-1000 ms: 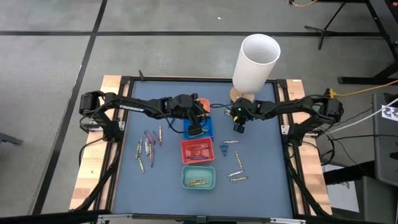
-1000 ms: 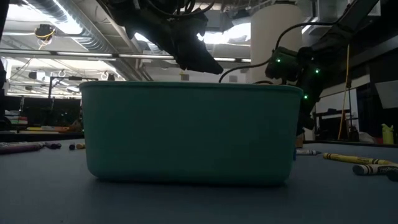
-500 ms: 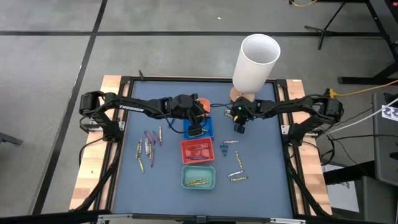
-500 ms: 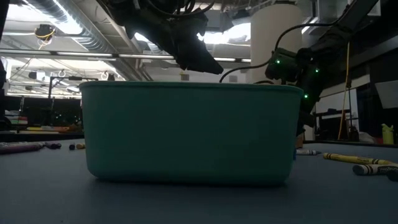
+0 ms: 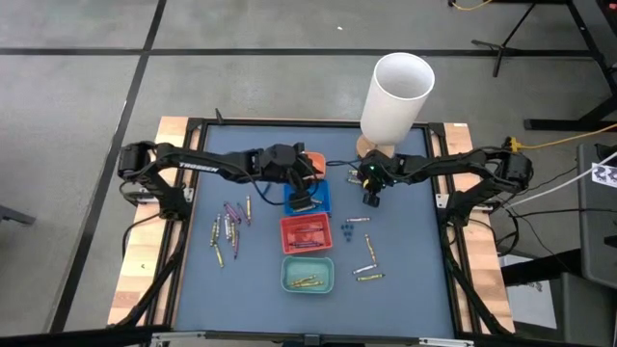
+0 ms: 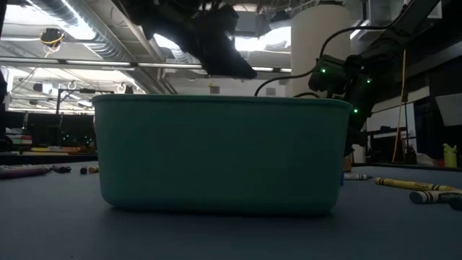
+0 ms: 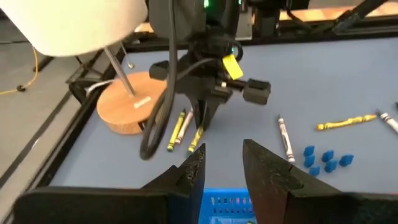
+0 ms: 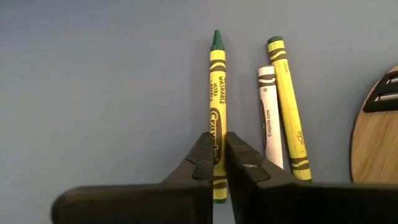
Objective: Sort crayons
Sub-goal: Put the green crayon into the blue bin
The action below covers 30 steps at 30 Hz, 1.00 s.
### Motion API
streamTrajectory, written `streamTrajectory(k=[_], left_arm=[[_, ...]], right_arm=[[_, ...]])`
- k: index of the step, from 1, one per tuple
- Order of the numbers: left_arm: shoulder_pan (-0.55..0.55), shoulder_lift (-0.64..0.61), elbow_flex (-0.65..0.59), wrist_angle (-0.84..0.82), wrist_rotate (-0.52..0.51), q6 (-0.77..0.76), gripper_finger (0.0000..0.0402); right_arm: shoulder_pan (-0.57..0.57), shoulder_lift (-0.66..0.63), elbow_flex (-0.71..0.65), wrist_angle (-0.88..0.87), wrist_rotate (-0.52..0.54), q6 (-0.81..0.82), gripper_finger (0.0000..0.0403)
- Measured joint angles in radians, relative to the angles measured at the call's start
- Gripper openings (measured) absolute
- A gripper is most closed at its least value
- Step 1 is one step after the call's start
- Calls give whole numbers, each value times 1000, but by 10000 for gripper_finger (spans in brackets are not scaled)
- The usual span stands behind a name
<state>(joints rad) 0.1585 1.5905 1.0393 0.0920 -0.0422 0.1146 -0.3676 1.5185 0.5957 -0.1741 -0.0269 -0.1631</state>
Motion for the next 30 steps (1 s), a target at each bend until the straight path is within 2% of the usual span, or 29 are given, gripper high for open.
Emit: streamTrajectory(k=[4,9,15,23,30], left_arm=[[0,-62,0,-109,0,-5,92],[0,-157,0,-324,0,-10,92],[0,-253,-7,-549,0,-137,92],[-1,-347,-177,-572,-21,-383,92],[-8,-382,-333,-571,-56,-502,92]], right_arm=[[0,0,3,0,0,0,25],[0,1,39,-37,0,0,11],[4,4,136,-151,-29,-28,13],[2,3,260,-275,-53,-44,15],[2,2,368,-353,-50,-94,16]])
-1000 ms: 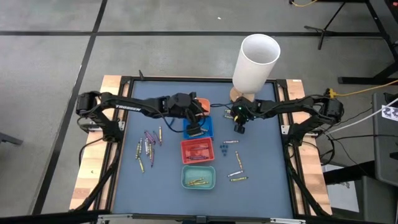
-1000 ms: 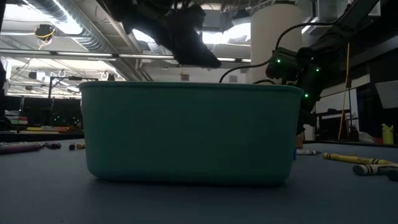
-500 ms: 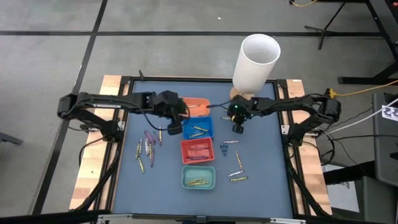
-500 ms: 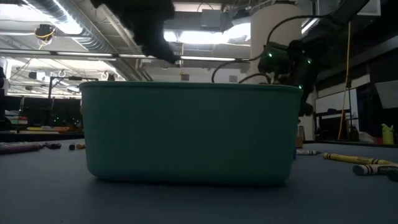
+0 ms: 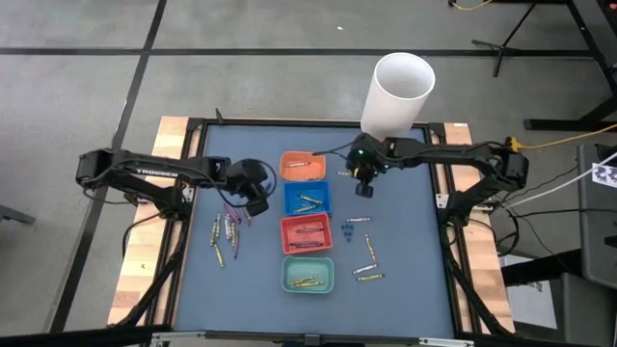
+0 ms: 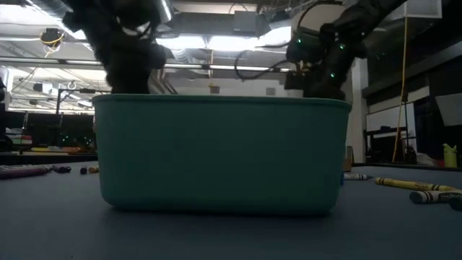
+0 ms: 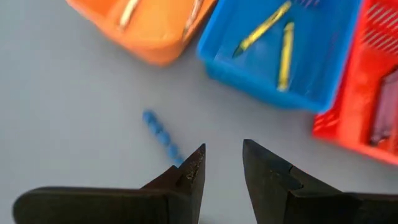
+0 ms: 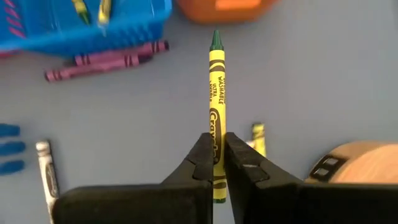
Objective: Sort crayons
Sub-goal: Put the green crayon into the blue bin
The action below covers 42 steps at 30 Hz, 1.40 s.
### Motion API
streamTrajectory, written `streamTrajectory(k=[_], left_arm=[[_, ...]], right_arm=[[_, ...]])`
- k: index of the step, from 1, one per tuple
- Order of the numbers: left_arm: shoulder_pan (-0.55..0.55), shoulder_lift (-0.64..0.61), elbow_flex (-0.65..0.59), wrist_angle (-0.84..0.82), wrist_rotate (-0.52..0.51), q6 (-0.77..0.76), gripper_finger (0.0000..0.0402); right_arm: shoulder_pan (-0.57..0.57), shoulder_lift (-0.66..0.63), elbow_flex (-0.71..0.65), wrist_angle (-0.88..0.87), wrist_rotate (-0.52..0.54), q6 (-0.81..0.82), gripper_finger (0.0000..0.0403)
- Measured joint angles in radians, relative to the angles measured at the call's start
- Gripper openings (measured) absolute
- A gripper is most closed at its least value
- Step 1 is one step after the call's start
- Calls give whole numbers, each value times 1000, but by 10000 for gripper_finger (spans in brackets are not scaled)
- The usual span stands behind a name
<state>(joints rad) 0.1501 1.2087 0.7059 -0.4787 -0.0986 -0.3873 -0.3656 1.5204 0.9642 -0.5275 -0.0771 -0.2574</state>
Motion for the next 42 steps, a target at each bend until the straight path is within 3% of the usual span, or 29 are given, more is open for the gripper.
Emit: streamTrajectory(k=[6,14,25,42], left_arm=[[3,0,-57,-1,-14,-29,92],[3,0,-58,2,-62,-22,92],[3,0,-58,-11,-50,-58,92],[0,0,-58,-125,-38,-296,92]], right_arm=[[0,-2,67,54,-33,-76,16],[17,36,69,302,-285,-89,17],[143,174,69,543,-292,-89,17],[170,231,69,586,-195,-90,17]])
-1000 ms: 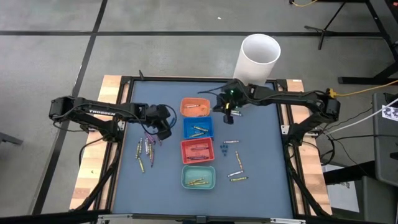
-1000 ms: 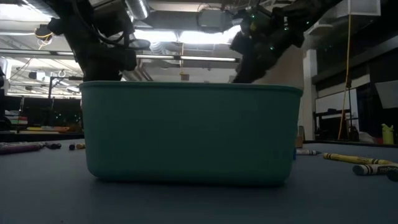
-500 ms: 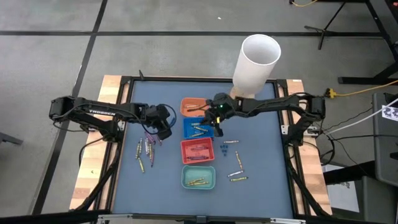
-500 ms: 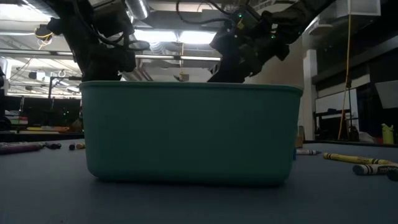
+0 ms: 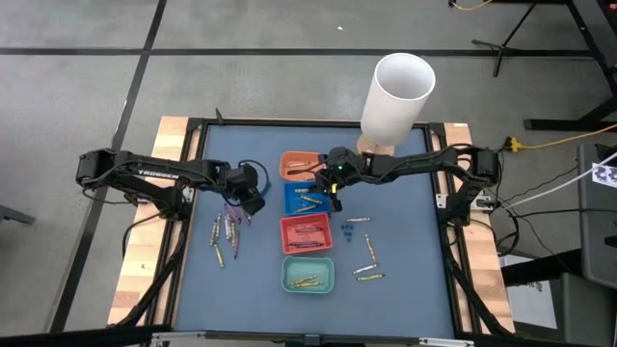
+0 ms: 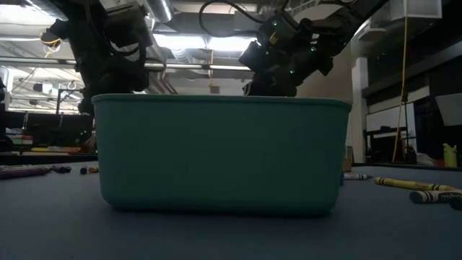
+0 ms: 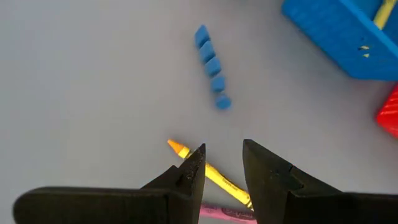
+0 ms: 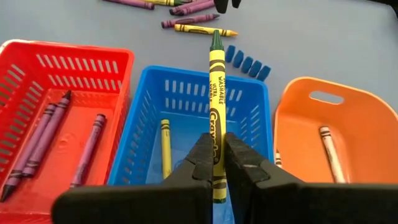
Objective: Sort crayons
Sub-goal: Put the green crayon into the blue bin, then put the yellow crayon into the green bin
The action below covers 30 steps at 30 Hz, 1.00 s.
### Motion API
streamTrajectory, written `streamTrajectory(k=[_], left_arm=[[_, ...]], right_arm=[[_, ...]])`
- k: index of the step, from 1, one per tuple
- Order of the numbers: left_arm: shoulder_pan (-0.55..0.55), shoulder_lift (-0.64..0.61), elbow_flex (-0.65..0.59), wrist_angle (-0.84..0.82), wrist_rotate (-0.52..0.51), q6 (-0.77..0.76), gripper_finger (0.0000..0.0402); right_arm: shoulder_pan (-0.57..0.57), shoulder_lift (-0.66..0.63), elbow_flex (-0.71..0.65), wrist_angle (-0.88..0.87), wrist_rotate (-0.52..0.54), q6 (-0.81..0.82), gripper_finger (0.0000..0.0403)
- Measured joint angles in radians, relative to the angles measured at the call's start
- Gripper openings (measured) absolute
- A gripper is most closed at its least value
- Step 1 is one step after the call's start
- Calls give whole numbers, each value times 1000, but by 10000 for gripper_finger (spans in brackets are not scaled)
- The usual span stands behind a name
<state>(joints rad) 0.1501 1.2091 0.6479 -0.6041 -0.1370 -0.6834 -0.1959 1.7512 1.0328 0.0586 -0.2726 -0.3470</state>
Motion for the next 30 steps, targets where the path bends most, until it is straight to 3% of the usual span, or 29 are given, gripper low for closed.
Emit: streamTrajectory(k=[4,15,30], left_arm=[[0,0,0,-23,-2,-91,92],[-7,24,0,-57,-8,-277,92],[-76,159,0,-46,-22,-392,92]], right_arm=[[0,0,0,-2,0,0,27],[-1,0,0,-1,19,0,118],[-1,-1,0,-1,19,0,124]])
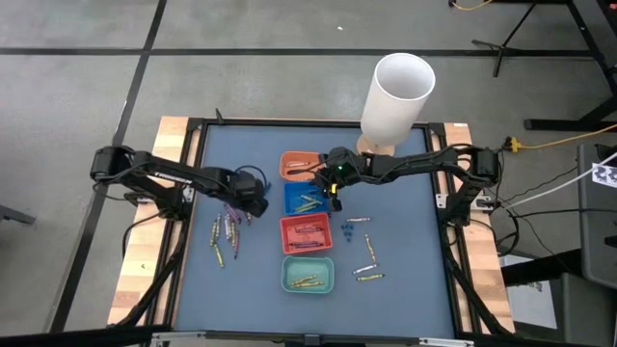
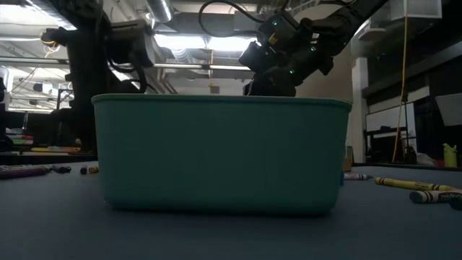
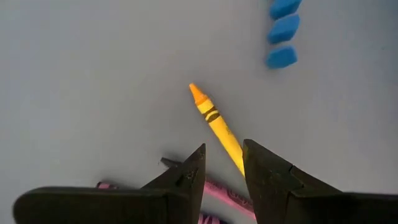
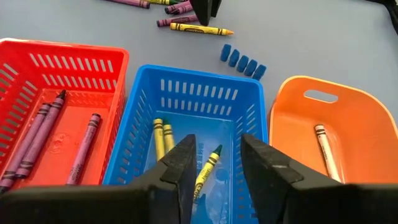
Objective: Sort crayons
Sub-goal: Put the yellow crayon into the green bin
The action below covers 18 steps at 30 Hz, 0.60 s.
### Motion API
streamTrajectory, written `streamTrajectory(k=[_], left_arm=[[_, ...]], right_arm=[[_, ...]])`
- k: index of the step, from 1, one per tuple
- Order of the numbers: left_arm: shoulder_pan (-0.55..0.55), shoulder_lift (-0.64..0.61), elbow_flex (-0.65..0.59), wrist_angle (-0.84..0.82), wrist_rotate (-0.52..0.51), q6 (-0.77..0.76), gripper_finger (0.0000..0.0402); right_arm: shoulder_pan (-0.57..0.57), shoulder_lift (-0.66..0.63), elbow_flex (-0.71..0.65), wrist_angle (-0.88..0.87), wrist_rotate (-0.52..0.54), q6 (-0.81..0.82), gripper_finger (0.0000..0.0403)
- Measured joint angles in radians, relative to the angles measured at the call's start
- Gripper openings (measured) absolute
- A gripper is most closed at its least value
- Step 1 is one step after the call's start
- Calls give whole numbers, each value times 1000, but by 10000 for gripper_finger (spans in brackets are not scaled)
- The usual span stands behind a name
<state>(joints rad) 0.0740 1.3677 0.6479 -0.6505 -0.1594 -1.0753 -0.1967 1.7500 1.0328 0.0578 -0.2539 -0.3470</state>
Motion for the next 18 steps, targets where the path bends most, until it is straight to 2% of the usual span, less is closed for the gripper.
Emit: streamTrajectory(k=[18], left_arm=[[-6,105,4,63,-30,-24,92]], right_arm=[[0,0,0,-3,0,0,124]])
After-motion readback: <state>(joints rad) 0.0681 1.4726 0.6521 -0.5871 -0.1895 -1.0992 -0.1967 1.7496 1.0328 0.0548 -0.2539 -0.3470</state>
